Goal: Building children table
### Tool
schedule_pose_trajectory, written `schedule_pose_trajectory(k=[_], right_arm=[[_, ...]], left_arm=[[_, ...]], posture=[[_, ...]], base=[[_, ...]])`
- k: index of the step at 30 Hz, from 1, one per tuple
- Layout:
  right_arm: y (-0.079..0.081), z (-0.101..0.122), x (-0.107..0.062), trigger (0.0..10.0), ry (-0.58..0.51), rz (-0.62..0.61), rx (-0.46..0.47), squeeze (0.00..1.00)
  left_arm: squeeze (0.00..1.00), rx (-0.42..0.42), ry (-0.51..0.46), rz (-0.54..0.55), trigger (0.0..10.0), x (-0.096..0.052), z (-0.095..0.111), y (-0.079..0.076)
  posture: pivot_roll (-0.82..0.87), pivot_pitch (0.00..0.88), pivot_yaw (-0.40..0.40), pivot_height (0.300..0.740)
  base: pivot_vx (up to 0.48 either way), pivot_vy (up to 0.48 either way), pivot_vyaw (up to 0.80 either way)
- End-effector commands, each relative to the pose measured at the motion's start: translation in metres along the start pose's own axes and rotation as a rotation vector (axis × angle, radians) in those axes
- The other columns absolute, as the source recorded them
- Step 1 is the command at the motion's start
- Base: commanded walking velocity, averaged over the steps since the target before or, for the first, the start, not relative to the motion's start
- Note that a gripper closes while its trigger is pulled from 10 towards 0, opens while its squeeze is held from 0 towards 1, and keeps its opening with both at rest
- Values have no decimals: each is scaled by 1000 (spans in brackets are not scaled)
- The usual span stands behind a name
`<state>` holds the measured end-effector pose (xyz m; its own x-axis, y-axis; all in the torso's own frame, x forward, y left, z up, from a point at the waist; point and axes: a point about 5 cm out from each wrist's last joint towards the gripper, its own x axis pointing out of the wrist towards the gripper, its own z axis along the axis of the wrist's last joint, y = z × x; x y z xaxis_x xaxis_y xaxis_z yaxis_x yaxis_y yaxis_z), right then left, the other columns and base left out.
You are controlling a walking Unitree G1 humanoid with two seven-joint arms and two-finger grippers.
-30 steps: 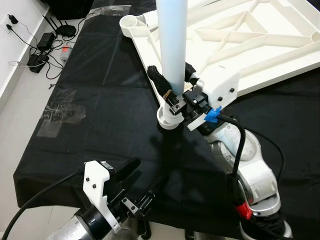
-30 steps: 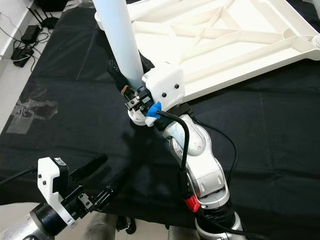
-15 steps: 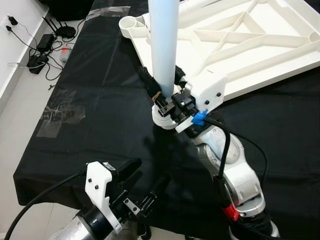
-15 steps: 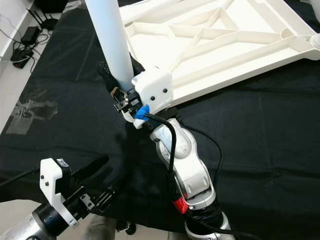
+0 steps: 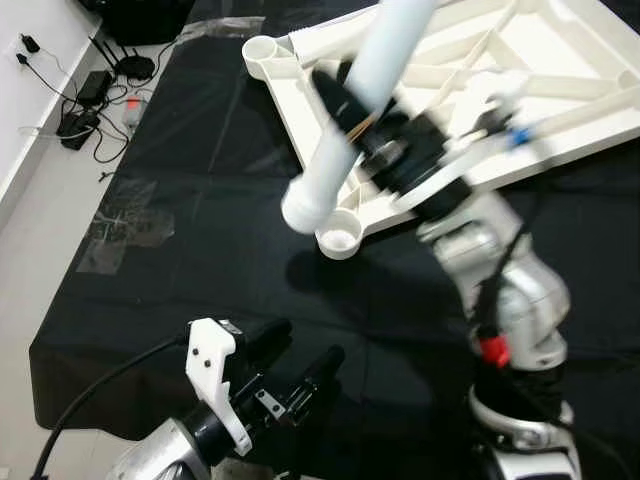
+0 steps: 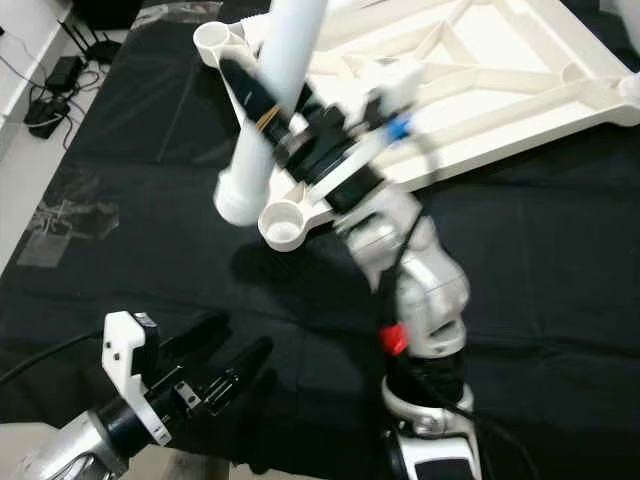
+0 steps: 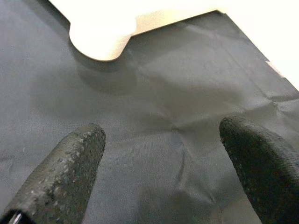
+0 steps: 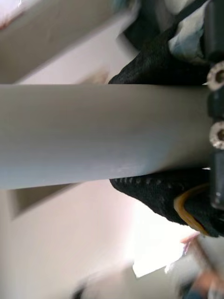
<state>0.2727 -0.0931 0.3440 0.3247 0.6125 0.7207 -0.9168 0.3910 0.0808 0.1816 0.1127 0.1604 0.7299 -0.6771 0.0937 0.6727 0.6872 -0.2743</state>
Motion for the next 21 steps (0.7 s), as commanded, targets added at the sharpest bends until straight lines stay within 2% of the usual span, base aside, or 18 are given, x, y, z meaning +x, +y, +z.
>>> schedule_pose_trajectory(k=[1, 2, 3, 5, 6, 8, 9, 10, 12, 14, 15, 17, 18, 19, 20, 21], right_arm=[[8, 5, 3, 10000, -44, 98, 69, 0], [9, 12, 3, 10000, -100, 145, 129, 0], [9, 12, 3, 10000, -100, 145, 129, 0], [5, 13, 2, 10000, -106, 152, 148, 0], [3, 9, 0, 10000, -78, 159, 138, 0], [1, 6, -2, 10000, -57, 165, 131, 0], [-6, -4, -6, 10000, 5, 144, 114, 0], [-8, -6, -6, 10000, 10, 135, 115, 0], [-8, -6, -6, 10000, 10, 135, 115, 0], [-10, -12, -8, 10000, 53, 125, 85, 0], [-10, -12, -8, 10000, 53, 125, 85, 0], [-24, -28, -13, 10000, 182, 32, -38, 0], [-24, -28, -13, 10000, 182, 32, -38, 0], [-33, -36, -16, 10000, 251, -27, -127, 0], [-33, -36, -16, 10000, 251, -27, -127, 0], [-41, -44, -18, 10000, 327, -63, -230, 0]], left_arm=[[0, -19, 0, 19, 10000, 0, -2, 5], [0, -30, -86, 66, 10000, 7, 12, 19], [0, -30, -86, 66, 10000, 7, 12, 19], [0, -46, -160, 72, 10000, 13, 26, 28], [0, -53, -215, 78, 10000, 15, 38, 34], [0, -59, -253, 83, 10000, 17, 46, 38], [0, -52, -335, 78, 10000, 21, 68, 47], [0, -40, -367, 67, 10000, 22, 78, 49], [0, -40, -367, 67, 10000, 22, 78, 49], [0, -3, -442, 8, 10000, 22, 108, 48], [0, -3, -442, 8, 10000, 22, 108, 48], [0, 60, -511, -54, 10000, 21, 139, 46], [0, 60, -511, -54, 10000, 21, 139, 46], [0, 94, -547, -83, 10000, 19, 154, 44], [0, 94, -547, -83, 10000, 19, 154, 44], [0, 124, -585, -113, 10000, 17, 171, 42]], posture=[[28, 175, 27, 740], [28, 141, 23, 740], [28, 141, 23, 740], [32, 128, 19, 740], [35, 106, 15, 740], [37, 103, 14, 740], [50, 94, 15, 740], [48, 88, 16, 740], [48, 88, 16, 740], [46, 88, 16, 740], [46, 88, 16, 740], [44, 71, 20, 740], [44, 71, 20, 740], [42, 66, 20, 740], [42, 66, 20, 740], [42, 60, 22, 740]], base=[[0, 0, 0], [0, 0, 0], [0, 0, 0], [0, 0, 0], [0, 0, 0], [0, 0, 0], [0, 0, 0], [0, 0, 0], [0, 0, 0], [0, 0, 0], [0, 0, 0], [0, 0, 0], [0, 0, 0], [0, 0, 0], [0, 0, 0], [0, 0, 0]])
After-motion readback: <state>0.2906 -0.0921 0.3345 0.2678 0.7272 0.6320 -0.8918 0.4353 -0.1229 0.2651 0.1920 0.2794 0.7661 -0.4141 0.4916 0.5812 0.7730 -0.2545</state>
